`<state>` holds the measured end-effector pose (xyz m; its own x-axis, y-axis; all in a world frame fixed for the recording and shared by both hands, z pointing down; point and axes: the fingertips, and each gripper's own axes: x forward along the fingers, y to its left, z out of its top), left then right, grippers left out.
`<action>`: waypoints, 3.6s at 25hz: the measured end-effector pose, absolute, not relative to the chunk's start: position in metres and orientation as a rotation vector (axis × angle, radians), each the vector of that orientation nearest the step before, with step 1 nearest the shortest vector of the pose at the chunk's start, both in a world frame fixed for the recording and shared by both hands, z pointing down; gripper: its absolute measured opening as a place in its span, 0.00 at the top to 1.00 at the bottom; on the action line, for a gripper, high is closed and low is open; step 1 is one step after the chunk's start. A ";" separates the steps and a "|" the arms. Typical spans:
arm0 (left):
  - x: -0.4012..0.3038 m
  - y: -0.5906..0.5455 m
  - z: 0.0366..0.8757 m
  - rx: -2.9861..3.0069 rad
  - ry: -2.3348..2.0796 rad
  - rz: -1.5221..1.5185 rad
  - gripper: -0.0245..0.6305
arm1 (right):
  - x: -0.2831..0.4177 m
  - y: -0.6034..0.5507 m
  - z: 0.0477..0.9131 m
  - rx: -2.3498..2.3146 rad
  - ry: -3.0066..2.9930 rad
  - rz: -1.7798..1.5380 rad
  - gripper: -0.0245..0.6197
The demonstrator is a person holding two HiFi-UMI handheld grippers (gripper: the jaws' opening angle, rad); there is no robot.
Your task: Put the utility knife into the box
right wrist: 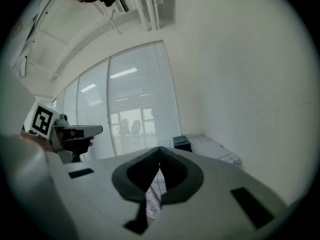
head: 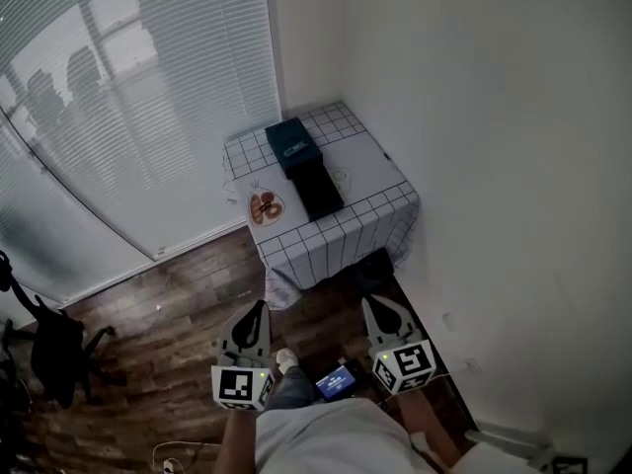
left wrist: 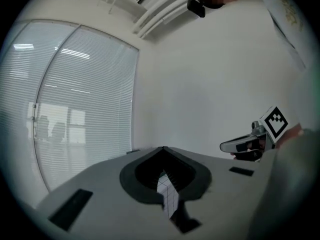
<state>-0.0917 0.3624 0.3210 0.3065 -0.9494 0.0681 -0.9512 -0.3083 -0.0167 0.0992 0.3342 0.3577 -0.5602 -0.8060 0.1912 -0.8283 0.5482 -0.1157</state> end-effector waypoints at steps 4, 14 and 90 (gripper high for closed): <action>-0.083 0.366 0.319 2.543 -1.824 0.110 0.95 | 0.109 0.335 0.360 1.443 -2.667 0.349 0.95; -0.079 0.325 0.321 2.568 -1.843 0.188 0.95 | 0.110 0.304 0.353 1.431 -2.650 0.291 0.95; -0.130 -0.119 0.431 2.343 -1.683 0.438 0.95 | 0.041 -0.130 0.417 1.212 -2.582 0.398 0.95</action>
